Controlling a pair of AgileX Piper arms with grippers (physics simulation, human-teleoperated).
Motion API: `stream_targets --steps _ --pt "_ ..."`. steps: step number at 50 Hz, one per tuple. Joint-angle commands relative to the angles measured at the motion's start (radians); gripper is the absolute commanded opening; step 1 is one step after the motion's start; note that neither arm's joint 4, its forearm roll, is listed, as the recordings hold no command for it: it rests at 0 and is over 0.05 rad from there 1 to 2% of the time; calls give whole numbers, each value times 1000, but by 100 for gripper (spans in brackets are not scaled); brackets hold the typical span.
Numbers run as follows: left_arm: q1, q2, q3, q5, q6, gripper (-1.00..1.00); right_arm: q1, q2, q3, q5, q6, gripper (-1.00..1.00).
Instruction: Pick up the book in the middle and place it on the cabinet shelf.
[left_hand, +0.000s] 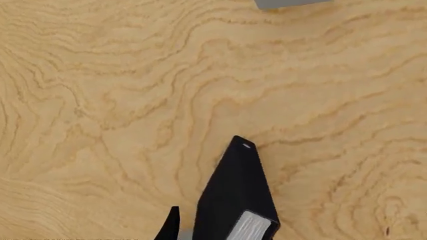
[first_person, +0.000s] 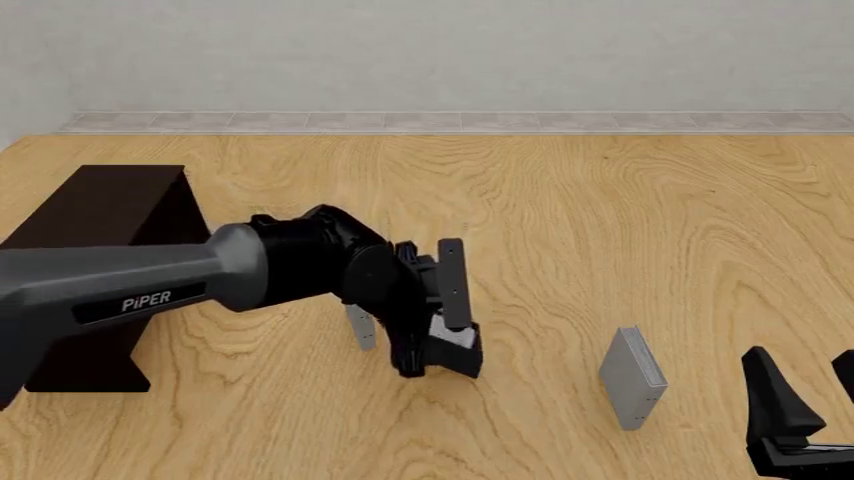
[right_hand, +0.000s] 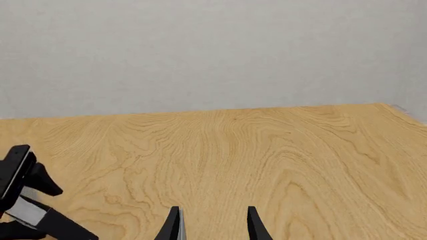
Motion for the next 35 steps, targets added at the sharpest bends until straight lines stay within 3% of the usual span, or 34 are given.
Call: stream_targets --steps 1,3,4,27,30,35 --pt "4 6 0 12 -15 100 0 1 0 0 1 100" --pt "1 -1 -5 20 -15 100 0 0 0 0 1 100" --pt "4 -2 -11 22 -13 -100 0 1 0 0 1 100" --pt "62 -85 -63 63 54 -100 0 2 0 -1 1 100" --pt "83 -107 -44 41 100 -100 0 1 0 -1 1 100" --pt "74 -132 -76 49 85 -100 -1 1 0 0 1 100"
